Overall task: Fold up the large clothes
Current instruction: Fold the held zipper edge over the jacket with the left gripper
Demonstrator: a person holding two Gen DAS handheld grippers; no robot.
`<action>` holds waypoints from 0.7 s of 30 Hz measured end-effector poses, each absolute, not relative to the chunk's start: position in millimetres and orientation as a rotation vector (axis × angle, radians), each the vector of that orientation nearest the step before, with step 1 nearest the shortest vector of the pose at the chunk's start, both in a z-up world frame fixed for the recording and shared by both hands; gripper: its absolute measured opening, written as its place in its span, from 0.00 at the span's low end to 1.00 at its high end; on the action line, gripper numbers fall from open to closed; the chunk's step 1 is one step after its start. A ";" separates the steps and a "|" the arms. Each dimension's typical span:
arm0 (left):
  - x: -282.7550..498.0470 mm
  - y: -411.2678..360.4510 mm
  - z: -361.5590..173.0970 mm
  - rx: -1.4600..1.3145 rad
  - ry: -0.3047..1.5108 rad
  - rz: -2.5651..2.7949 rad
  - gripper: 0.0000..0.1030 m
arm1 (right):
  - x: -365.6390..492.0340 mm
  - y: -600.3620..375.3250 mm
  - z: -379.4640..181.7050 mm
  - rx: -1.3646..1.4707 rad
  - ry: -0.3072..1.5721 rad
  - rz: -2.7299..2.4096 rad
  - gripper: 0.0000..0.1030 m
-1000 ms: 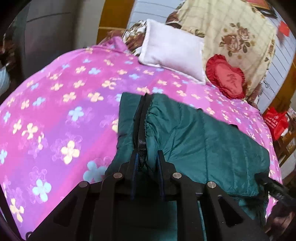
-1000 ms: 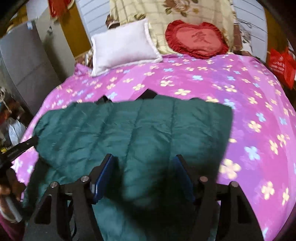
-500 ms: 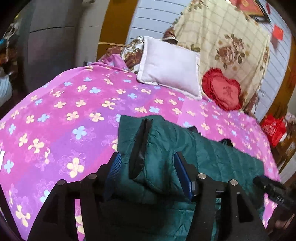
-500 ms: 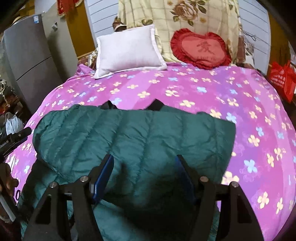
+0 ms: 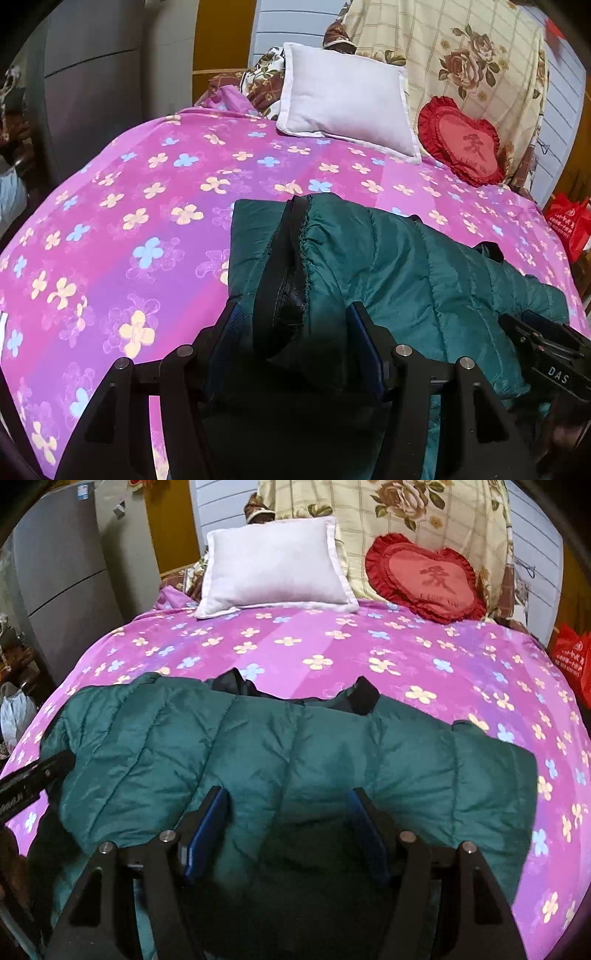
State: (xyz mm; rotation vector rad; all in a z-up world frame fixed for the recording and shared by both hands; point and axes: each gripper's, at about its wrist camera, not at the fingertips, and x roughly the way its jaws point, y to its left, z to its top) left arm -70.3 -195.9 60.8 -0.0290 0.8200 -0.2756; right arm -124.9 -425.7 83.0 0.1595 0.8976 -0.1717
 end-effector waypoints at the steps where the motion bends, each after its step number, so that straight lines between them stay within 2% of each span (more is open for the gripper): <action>1: -70.5 -197.5 60.6 -0.021 0.817 -0.274 0.39 | -121.7 -426.9 79.4 0.168 0.903 -0.176 0.69; 8: -70.9 -203.9 56.6 0.025 0.813 -0.258 0.39 | -112.8 -429.9 68.9 0.166 0.927 -0.183 0.69; 15: -71.3 -205.0 56.9 0.029 0.812 -0.255 0.39 | -150.1 -426.2 105.1 0.204 0.866 -0.144 0.70; 21: -72.5 -207.2 56.4 0.043 0.807 -0.251 0.39 | -169.8 -406.1 104.9 0.112 0.900 -0.110 0.69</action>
